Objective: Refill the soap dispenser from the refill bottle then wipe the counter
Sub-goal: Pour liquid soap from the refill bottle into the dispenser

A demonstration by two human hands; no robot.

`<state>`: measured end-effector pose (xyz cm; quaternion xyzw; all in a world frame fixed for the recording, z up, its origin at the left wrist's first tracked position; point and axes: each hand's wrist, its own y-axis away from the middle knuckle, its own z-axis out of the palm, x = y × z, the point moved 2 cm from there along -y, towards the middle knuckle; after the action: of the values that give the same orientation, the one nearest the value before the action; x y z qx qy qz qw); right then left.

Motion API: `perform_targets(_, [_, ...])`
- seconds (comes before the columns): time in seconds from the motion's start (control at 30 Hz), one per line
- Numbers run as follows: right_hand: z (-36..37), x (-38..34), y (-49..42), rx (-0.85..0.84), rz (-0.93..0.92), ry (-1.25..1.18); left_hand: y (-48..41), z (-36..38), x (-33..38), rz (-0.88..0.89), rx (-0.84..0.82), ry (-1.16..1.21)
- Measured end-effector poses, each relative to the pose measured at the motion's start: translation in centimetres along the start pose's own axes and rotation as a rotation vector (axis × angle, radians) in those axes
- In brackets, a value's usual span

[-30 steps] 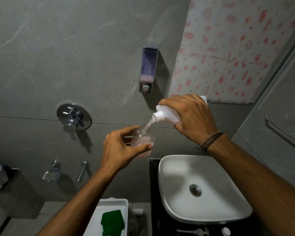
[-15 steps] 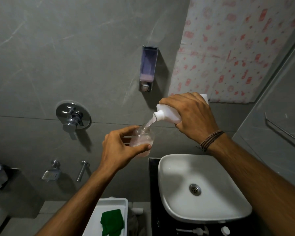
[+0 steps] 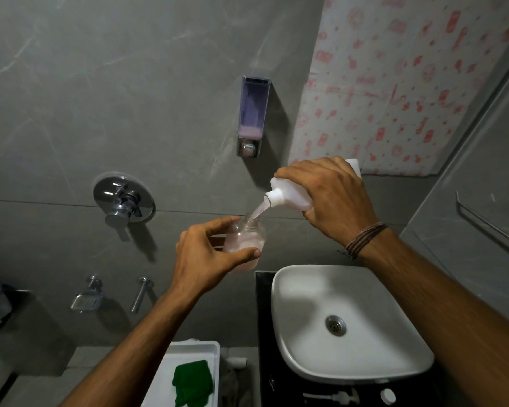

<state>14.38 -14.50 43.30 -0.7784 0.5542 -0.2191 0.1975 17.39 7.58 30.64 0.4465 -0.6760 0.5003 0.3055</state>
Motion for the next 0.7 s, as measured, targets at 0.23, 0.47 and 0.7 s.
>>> perform_targets(0.23, [0.02,0.26,-0.08,0.011,-0.002,0.014,-0.11,0.18,0.10,-0.022,0.002,0.000])
perform_targets(0.47, [0.13,0.48,-0.10,0.026,-0.015,0.023,-0.13,0.42,0.12,-0.040,0.005,-0.013])
perform_targets(0.7, [0.38,0.77,-0.20,0.021,-0.022,0.033,-0.18,0.52,0.28,-0.055,0.018,-0.026])
